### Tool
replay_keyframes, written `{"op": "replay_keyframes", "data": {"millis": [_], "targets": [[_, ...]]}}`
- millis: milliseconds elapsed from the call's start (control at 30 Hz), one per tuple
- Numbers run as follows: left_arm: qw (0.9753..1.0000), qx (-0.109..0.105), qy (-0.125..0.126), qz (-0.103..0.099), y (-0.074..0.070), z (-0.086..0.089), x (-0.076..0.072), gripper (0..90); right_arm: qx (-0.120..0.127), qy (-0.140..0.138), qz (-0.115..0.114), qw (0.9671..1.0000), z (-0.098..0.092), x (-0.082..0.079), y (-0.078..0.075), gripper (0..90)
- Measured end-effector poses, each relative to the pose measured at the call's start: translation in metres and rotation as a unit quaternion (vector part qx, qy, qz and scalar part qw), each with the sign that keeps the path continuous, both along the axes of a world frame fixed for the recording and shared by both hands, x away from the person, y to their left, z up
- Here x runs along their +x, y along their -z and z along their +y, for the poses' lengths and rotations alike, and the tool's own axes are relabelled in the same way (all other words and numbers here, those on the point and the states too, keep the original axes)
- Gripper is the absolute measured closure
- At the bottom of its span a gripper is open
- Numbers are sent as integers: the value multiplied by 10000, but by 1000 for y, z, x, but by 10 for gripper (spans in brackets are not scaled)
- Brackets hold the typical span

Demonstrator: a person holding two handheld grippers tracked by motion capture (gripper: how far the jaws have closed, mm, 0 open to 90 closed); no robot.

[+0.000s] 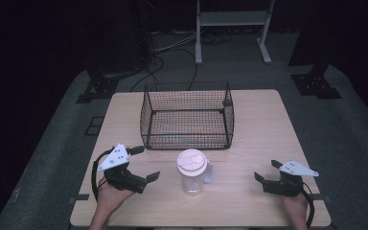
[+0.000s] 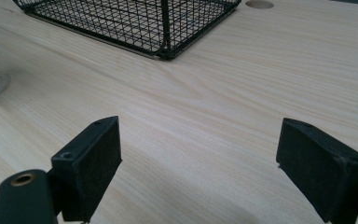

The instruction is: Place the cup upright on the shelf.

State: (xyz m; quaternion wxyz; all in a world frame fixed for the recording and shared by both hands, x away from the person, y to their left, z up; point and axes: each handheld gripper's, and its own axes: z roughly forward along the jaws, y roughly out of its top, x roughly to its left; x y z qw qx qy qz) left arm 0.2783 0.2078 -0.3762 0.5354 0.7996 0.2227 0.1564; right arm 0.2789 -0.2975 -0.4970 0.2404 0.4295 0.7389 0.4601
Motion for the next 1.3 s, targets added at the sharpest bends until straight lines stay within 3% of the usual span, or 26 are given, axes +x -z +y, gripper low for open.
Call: {"op": "replay_keyframes", "data": {"millis": [267,433,733,1300], "targets": [[9989,245,379,96,-9,-10,0,0,3,-2,3,10000,0,0,0,129],[9982,255,534,104,-16,-16,-1,0,-10,-6,5,10000,0,0,0,129],[9932,574,999,164,-25,-44,3,0,-2,-28,5,10000,0,0,0,129],[9868,1088,1152,323,-24,-78,13,0,9,-116,21,9999,0,1,0,129]]}}
